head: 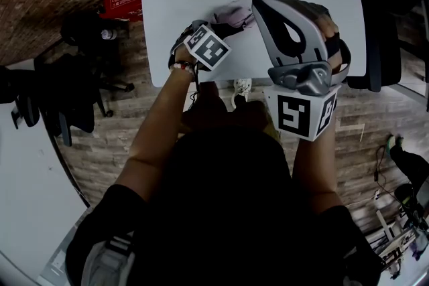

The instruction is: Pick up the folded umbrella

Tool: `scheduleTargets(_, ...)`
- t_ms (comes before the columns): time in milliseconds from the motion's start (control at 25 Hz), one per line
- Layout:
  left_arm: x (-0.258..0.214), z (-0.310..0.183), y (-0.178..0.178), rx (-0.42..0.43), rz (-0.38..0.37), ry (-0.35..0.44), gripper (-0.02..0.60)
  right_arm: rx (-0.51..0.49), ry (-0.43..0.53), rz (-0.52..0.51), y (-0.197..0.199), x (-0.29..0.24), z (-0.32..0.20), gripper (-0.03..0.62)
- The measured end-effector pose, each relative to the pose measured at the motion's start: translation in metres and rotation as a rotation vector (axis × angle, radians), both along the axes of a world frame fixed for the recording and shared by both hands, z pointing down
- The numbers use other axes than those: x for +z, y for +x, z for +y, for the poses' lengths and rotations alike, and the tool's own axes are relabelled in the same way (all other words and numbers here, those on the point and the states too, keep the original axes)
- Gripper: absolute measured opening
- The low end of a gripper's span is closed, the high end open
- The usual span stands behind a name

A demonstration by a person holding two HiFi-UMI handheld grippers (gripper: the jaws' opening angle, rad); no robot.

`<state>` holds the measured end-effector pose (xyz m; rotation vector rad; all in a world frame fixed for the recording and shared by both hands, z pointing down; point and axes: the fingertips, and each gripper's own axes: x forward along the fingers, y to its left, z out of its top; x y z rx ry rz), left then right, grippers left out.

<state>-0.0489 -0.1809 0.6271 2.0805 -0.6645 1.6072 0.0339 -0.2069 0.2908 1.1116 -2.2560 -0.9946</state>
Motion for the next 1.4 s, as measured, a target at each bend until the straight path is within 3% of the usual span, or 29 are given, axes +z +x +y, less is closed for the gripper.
scheduleTargets(680,0.015,-0.001,0.000,0.009,-0.021,-0.099,0.407,-0.010,-0.021,0.003,-0.005,0.006,-0.003,0.031)
scheduleTargets(1080,0.014,-0.003,-0.001,0.023,-0.020,-0.086,0.403,-0.026,-0.019,-0.003,-0.009,0.005,-0.003,0.031)
scheduleTargets(1120,0.013,-0.002,0.000,0.038,-0.024,-0.084,0.395,-0.029,-0.019,-0.004,-0.009,0.004,-0.003,0.031)
scheduleTargets(1200,0.010,0.001,0.003,0.075,-0.038,-0.079,0.221,-0.035,-0.020,-0.003,-0.010,0.004,-0.002,0.031)
scheduleTargets(1400,0.010,0.004,0.005,0.092,-0.050,-0.078,0.213,-0.039,-0.016,-0.007,-0.010,0.001,-0.001,0.031)
